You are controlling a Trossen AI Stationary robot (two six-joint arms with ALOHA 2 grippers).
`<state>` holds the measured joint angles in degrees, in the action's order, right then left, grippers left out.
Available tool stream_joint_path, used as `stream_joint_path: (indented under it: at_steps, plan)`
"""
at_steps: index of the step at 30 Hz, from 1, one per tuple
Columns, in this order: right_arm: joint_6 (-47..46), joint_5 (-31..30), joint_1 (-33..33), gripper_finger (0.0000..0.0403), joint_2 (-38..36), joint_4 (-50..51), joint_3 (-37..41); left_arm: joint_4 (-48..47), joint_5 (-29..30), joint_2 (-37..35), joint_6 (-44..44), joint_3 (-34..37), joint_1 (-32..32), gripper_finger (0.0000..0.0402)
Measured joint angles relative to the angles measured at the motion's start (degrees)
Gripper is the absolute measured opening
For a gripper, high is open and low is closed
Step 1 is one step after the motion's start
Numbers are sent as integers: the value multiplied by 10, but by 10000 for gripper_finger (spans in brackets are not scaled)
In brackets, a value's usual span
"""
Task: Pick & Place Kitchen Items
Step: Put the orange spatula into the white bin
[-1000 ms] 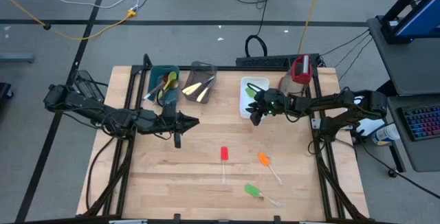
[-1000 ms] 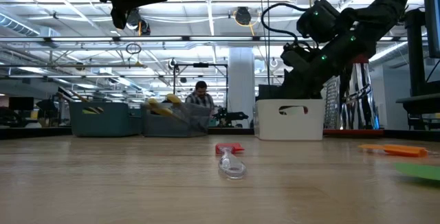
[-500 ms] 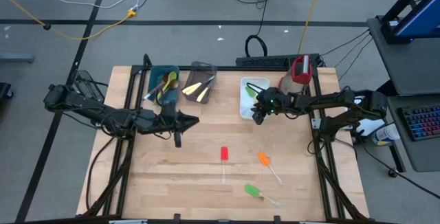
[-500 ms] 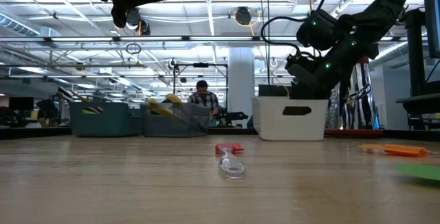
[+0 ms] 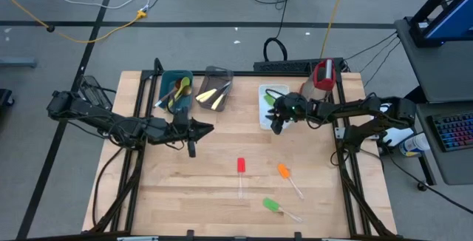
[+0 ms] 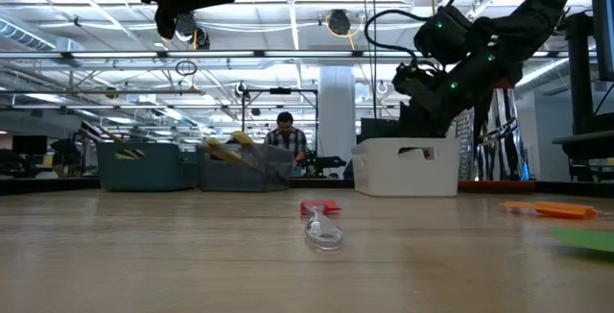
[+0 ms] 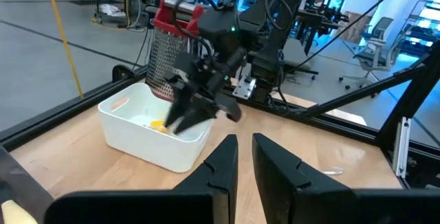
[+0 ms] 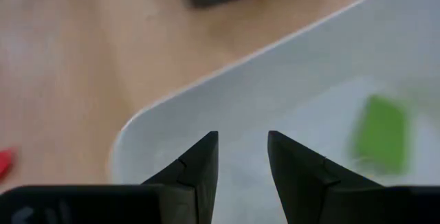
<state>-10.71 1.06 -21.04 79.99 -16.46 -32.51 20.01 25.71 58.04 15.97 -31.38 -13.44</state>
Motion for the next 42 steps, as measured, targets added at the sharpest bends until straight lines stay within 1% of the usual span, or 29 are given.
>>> stream_joint_path:
  at_steps: [2,5,6,8,11,13,14,20,24,26,29,33,35,38,40,42]
  plan:
    - [4,30,0,121,0,21,0,0,0,0,-6,0,0,44]
    - [20,26,0,121,0,58,-1,0,0,0,-8,0,0,44]
    - [30,13,0,121,-1,68,-1,0,0,0,-8,0,0,44]
    - [48,-31,1,121,0,88,0,0,0,0,-8,0,0,44]
    - [56,-116,0,121,0,84,0,-1,0,0,-8,0,0,44]
    - [55,-146,0,121,0,77,0,-1,0,0,-8,0,0,44]
    - [56,-147,0,121,0,76,0,-1,0,0,-8,0,0,44]
    - [65,-99,0,121,0,68,0,-1,0,0,-8,0,0,44]
    - [80,-41,0,121,0,67,0,-1,0,0,-8,0,0,44]
    - [82,-42,2,121,-8,64,0,-1,0,0,-8,0,0,44]
    - [68,-59,1,121,-23,31,0,-1,0,0,-8,0,0,44]
    - [75,-54,2,121,-55,-41,-1,-3,0,0,-6,0,0,44]
    - [58,-53,3,123,-72,-72,-1,-5,0,0,-4,0,0,44]
    - [54,-28,14,135,-98,-80,-1,-8,-1,0,-2,0,0,44]
    - [52,-9,33,147,-112,-89,-1,-9,-1,0,-2,0,0,44]
    - [31,-10,58,161,-125,-86,-1,-10,-2,0,-2,0,0,44]
